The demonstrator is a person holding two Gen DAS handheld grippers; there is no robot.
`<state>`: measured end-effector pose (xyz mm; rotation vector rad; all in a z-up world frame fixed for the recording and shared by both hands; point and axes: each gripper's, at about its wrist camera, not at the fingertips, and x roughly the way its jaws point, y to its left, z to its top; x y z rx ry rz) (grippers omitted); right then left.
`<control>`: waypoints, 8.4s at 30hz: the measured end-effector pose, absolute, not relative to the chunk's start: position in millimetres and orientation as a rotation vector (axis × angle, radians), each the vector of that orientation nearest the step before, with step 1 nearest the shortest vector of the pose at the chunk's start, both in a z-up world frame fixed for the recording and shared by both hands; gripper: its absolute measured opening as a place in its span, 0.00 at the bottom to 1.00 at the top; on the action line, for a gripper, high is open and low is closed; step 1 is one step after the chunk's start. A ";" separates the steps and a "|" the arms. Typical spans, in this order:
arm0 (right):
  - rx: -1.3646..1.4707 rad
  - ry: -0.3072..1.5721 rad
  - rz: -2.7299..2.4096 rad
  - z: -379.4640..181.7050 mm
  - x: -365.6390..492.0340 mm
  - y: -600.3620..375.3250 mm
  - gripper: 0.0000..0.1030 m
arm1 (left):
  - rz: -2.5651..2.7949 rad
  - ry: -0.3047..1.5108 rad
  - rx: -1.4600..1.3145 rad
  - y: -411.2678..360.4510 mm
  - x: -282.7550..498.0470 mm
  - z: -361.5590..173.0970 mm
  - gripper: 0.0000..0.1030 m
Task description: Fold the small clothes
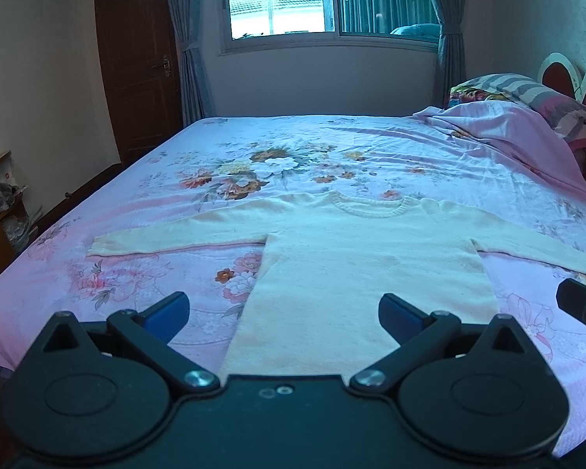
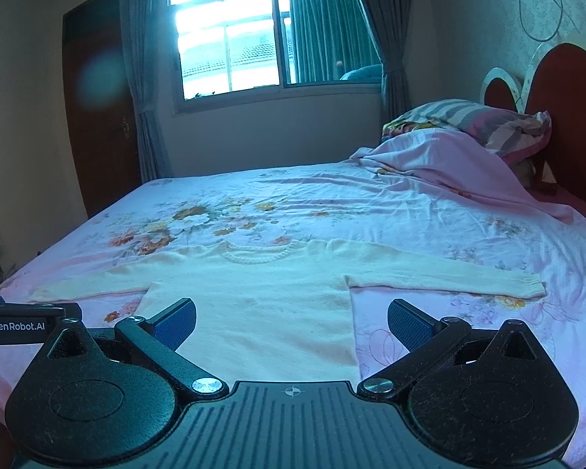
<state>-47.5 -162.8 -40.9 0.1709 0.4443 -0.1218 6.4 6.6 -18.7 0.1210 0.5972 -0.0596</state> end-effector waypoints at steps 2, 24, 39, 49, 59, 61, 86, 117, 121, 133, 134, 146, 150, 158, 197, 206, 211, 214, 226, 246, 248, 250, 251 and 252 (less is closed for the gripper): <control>0.170 0.450 -0.119 -42.0 -45.4 -162.6 1.00 | -0.060 0.602 0.119 7.3 8.5 -19.7 0.99; 0.121 0.470 -0.075 -51.0 2.3 -146.3 1.00 | 0.035 0.654 0.080 40.5 55.5 -38.0 0.99; 0.086 0.516 -0.029 -65.0 78.9 -120.1 1.00 | 0.154 0.707 0.083 80.1 119.1 -56.6 0.99; 0.077 0.560 0.001 -81.1 135.0 -104.5 1.00 | 0.211 0.757 0.062 105.4 169.7 -72.2 0.99; 0.059 0.615 0.025 -102.4 187.2 -92.9 1.00 | 0.269 0.809 0.045 128.1 217.5 -95.6 0.99; 0.063 0.626 0.028 -107.3 197.4 -92.2 1.00 | 0.283 0.826 0.031 136.2 229.0 -102.3 0.98; 0.032 0.666 0.045 -164.6 317.3 -62.0 1.00 | 0.395 0.955 -0.536 300.0 353.1 -179.6 0.61; 0.064 0.714 -0.134 -176.9 283.1 -153.5 1.00 | -0.435 0.663 -0.220 54.4 359.8 -78.7 0.01; 0.087 0.733 -0.196 -180.2 258.4 -197.3 1.00 | -0.628 0.803 -0.110 -32.8 328.9 -118.0 0.01; 0.277 0.762 -0.058 -184.2 252.1 -221.0 1.00 | -0.483 0.834 -0.041 8.8 302.1 -105.8 0.26; 0.284 0.767 -0.042 -185.1 258.1 -214.8 1.00 | -0.434 0.834 -0.045 18.7 310.5 -106.9 0.26; 0.026 0.801 -0.056 -212.5 308.8 -132.2 0.52 | -0.305 0.872 -0.114 73.8 313.6 -135.6 0.26; 0.128 0.790 -0.096 -212.3 313.0 -151.9 0.31 | -0.315 0.861 -0.099 68.6 310.5 -137.5 0.28; 0.341 0.723 -0.195 -190.7 251.9 -214.3 0.04 | -0.311 0.889 -0.046 54.3 312.2 -157.4 0.28; 0.393 0.744 -0.320 -192.3 174.7 -271.2 0.09 | -0.273 0.839 -0.007 50.0 300.4 -144.0 0.31; 0.319 0.764 -0.204 -188.8 228.1 -257.5 0.09 | -0.302 0.837 0.013 6.3 358.0 -145.9 0.35; 0.301 0.846 -0.182 -223.8 227.4 -262.9 0.08 | -0.183 0.891 -0.018 17.5 407.1 -173.3 0.33; 0.310 0.835 -0.171 -213.4 224.3 -262.6 0.09 | -0.140 0.897 -0.046 26.4 429.4 -173.8 0.33; 0.242 0.875 -0.158 -217.1 215.3 -247.3 0.22 | -0.242 0.874 0.041 18.2 340.9 -164.1 0.36; 0.293 0.855 -0.139 -187.0 156.6 -229.7 0.55 | -0.263 0.897 0.022 15.9 238.3 -155.6 0.42; 0.300 0.854 -0.144 -186.4 152.2 -233.6 0.55 | -0.254 0.907 0.033 12.5 233.2 -160.0 0.42; 0.309 0.828 -0.158 -180.1 148.9 -244.3 0.55 | -0.254 0.894 0.037 8.3 229.2 -158.3 0.42; 0.316 0.820 -0.166 -177.4 149.2 -251.2 0.55 | -0.259 0.891 0.035 5.7 229.1 -156.6 0.42; 0.326 0.814 -0.178 -174.9 150.2 -261.1 0.55 | -0.262 0.887 0.034 2.2 230.2 -154.8 0.42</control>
